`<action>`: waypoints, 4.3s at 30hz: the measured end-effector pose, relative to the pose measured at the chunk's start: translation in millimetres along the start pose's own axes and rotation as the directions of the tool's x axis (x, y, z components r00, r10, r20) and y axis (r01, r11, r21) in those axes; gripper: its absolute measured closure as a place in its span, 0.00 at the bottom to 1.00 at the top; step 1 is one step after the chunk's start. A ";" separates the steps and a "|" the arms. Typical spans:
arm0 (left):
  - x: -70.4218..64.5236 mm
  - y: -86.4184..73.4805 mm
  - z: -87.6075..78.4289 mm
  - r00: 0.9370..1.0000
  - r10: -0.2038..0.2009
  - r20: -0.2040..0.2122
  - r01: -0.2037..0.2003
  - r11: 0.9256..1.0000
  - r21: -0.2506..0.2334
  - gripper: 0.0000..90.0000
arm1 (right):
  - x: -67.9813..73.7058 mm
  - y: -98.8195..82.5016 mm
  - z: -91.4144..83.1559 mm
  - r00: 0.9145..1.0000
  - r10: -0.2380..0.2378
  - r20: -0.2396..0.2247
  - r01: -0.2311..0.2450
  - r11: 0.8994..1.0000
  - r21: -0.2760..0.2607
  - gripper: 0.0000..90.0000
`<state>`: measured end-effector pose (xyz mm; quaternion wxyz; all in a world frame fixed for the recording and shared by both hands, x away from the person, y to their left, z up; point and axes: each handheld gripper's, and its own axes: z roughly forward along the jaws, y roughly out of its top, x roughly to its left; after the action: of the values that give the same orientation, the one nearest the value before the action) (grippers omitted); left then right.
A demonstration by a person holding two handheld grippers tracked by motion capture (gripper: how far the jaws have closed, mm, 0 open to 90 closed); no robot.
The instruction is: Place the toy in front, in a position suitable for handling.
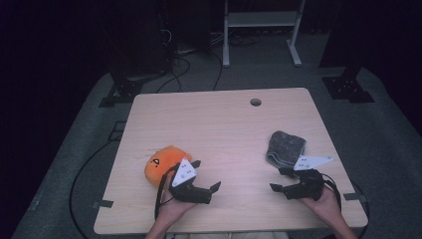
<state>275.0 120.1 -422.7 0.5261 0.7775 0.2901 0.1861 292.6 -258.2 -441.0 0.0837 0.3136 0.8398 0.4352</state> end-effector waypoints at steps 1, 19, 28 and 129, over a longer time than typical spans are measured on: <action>0.7 3.2 -2.9 1.000 0.001 0.002 -0.001 1.000 -0.013 0.05 | 0.0 0.3 0.7 1.000 -0.002 0.000 0.002 1.000 0.004 0.31; 32.2 14.1 -42.3 0.987 0.004 -0.159 -0.014 0.998 -0.067 0.03 | -0.1 0.5 0.4 1.000 -0.002 0.011 0.002 1.000 0.005 0.31; 62.4 5.7 -65.1 0.965 -0.040 -0.258 0.025 0.998 -0.064 0.05 | -2.0 -0.7 0.2 1.000 0.009 0.016 -0.009 1.000 0.011 0.31; -10.5 1.9 47.4 0.998 0.026 0.060 -0.032 0.994 0.104 0.34 | 33.8 49.6 24.1 0.974 -0.220 0.058 0.220 0.975 0.011 0.84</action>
<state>295.6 79.1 -438.6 0.4901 0.8133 0.2725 0.1551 298.4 -200.6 -412.3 0.1552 0.2315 0.8675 0.4121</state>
